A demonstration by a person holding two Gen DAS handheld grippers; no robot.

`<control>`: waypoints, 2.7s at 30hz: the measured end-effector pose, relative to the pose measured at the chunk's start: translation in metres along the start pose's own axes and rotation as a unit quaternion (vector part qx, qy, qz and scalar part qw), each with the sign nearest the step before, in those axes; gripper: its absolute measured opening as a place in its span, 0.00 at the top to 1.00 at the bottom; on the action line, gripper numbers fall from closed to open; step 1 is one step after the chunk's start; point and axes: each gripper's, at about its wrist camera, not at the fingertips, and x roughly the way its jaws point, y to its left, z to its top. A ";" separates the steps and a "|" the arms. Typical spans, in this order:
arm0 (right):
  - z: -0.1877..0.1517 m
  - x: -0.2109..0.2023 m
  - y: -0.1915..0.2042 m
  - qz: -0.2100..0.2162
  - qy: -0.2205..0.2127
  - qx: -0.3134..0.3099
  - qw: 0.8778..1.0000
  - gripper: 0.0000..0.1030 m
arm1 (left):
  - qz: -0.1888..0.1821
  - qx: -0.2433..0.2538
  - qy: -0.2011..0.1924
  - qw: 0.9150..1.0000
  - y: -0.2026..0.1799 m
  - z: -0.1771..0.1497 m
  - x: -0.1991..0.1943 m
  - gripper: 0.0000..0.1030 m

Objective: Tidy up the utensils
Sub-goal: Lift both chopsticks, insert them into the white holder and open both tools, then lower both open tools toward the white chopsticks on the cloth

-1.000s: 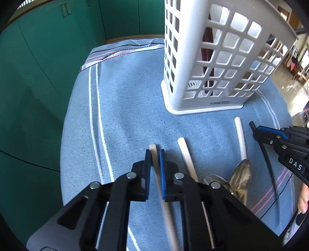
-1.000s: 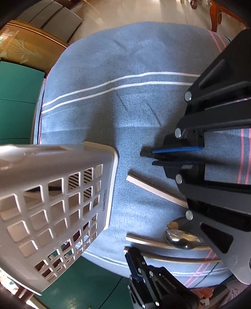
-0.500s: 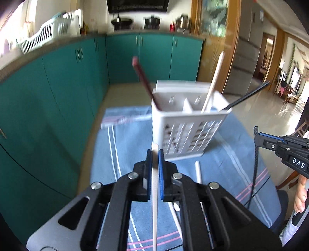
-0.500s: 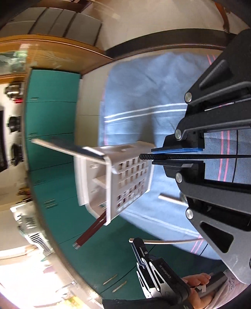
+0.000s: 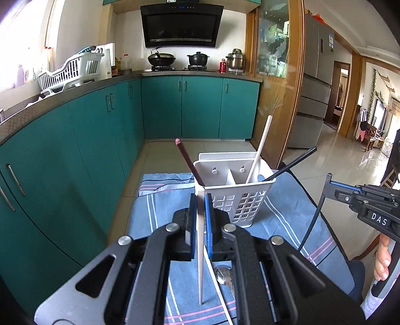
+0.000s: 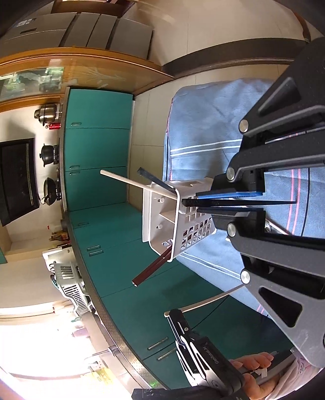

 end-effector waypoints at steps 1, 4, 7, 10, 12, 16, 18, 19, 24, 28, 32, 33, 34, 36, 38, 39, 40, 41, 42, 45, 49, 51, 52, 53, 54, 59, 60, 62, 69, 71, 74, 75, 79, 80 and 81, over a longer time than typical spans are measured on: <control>0.000 0.001 0.000 -0.003 0.000 0.000 1.000 0.93 | 0.002 -0.001 -0.001 1.000 0.002 0.000 -0.001 0.94; 0.004 -0.001 0.001 0.000 0.004 0.003 1.000 0.93 | -0.006 -0.006 0.002 1.000 0.003 0.005 -0.004 0.94; 0.011 -0.008 0.006 -0.002 -0.008 -0.005 1.000 0.94 | -0.006 -0.002 -0.009 1.000 0.000 0.011 -0.009 0.94; 0.012 -0.010 0.009 0.002 -0.010 -0.010 1.000 0.94 | -0.010 0.000 -0.014 1.000 -0.004 0.013 -0.012 0.94; 0.011 -0.009 0.009 0.006 -0.007 -0.007 1.000 0.94 | -0.015 -0.002 -0.012 1.000 -0.005 0.013 -0.013 0.94; 0.021 -0.016 0.002 0.022 -0.018 0.008 1.000 0.93 | -0.028 -0.002 -0.022 0.999 -0.006 0.024 -0.020 0.94; 0.031 -0.023 -0.002 0.029 -0.030 0.013 0.999 0.93 | -0.033 -0.002 -0.038 0.999 -0.004 0.037 -0.028 0.94; 0.037 -0.026 -0.002 0.032 -0.036 0.013 0.999 0.93 | -0.034 -0.003 -0.048 0.998 -0.002 0.043 -0.033 0.94; 0.082 -0.047 -0.004 0.054 -0.085 0.014 0.995 0.93 | -0.054 -0.024 -0.119 0.991 0.004 0.092 -0.061 0.94; 0.116 -0.060 -0.010 0.074 -0.130 0.034 0.988 0.93 | -0.075 -0.046 -0.151 0.985 0.007 0.124 -0.066 0.94; 0.135 -0.069 -0.014 0.039 -0.193 0.054 0.979 0.93 | -0.048 -0.064 -0.173 0.982 0.010 0.140 -0.054 0.94; 0.138 -0.067 -0.013 0.024 -0.201 0.055 0.978 0.93 | -0.032 -0.067 -0.178 0.981 0.009 0.139 -0.046 0.94; 0.140 -0.062 -0.011 0.016 -0.202 0.055 0.978 0.93 | -0.026 -0.068 -0.178 0.981 0.009 0.139 -0.039 0.94; 0.139 -0.046 -0.008 0.005 -0.195 0.051 0.979 0.93 | -0.024 -0.073 -0.162 0.984 0.009 0.134 -0.018 0.94; 0.135 -0.025 -0.005 0.000 -0.178 0.046 0.983 0.93 | -0.020 -0.077 -0.145 0.986 0.010 0.127 0.004 0.94; 0.131 -0.015 -0.004 -0.006 -0.170 0.042 0.985 0.93 | -0.013 -0.074 -0.142 0.987 0.010 0.122 0.013 0.94; 0.130 -0.008 -0.003 -0.010 -0.163 0.039 0.986 0.93 | 0.002 -0.068 -0.136 0.988 0.008 0.115 0.024 0.94; 0.126 0.004 -0.003 -0.015 -0.152 0.037 0.988 0.93 | 0.011 -0.064 -0.129 0.989 0.009 0.112 0.033 0.94; 0.121 0.013 -0.004 -0.017 -0.145 0.037 0.989 0.93 | 0.013 -0.064 -0.124 0.990 0.010 0.111 0.038 0.94; 0.113 0.034 -0.006 -0.016 -0.124 0.037 0.991 0.93 | 0.013 -0.074 -0.106 0.992 0.015 0.100 0.051 0.94; 0.103 0.051 -0.010 -0.014 -0.104 0.044 0.993 0.93 | 0.019 -0.069 -0.097 0.993 0.016 0.091 0.056 0.94; 0.100 0.054 -0.012 -0.012 -0.096 0.050 0.994 0.93 | 0.021 -0.068 -0.093 0.993 0.017 0.088 0.056 0.93; 0.098 0.054 -0.013 -0.012 -0.094 0.051 0.994 0.93 | 0.022 -0.069 -0.093 0.993 0.017 0.086 0.055 0.93; 0.097 0.053 -0.013 -0.012 -0.093 0.052 0.994 0.93 | 0.023 -0.070 -0.095 0.993 0.019 0.085 0.053 0.93; 0.095 0.052 -0.014 -0.012 -0.094 0.051 0.994 0.90 | 0.024 -0.071 -0.096 0.993 0.020 0.085 0.053 0.93; 0.090 0.032 -0.015 -0.015 -0.116 0.052 0.992 0.77 | 0.025 -0.075 -0.107 0.991 0.023 0.082 0.037 0.80; 0.088 0.026 -0.015 -0.013 -0.122 0.053 0.991 0.77 | 0.024 -0.078 -0.116 0.990 0.025 0.081 0.028 0.74; 0.085 0.009 -0.015 -0.007 -0.135 0.055 0.989 0.77 | 0.021 -0.089 -0.147 0.985 0.028 0.076 0.007 0.69; 0.035 -0.052 -0.005 0.049 -0.111 0.036 0.992 0.77 | 0.032 -0.120 -0.171 0.977 0.049 0.030 -0.066 0.49; 0.005 -0.041 -0.003 0.057 -0.075 0.028 0.995 0.77 | 0.049 -0.132 -0.139 0.980 0.060 0.007 -0.065 0.46; -0.031 0.011 -0.008 0.057 0.004 0.052 0.997 0.77 | 0.069 -0.158 -0.055 0.983 0.079 -0.028 -0.034 0.45; -0.043 0.036 -0.013 0.051 0.040 0.073 0.995 0.77 | 0.077 -0.172 -0.013 0.982 0.086 -0.041 -0.015 0.45; -0.073 0.112 -0.019 0.055 0.125 0.130 0.982 0.77 | 0.069 -0.186 0.072 0.977 0.088 -0.070 0.024 0.45; -0.075 0.123 -0.018 0.059 0.135 0.140 0.979 0.77 | 0.068 -0.179 0.083 0.978 0.084 -0.074 0.031 0.45; -0.076 0.134 -0.019 0.063 0.141 0.152 0.976 0.77 | 0.067 -0.171 0.093 0.978 0.079 -0.080 0.036 0.45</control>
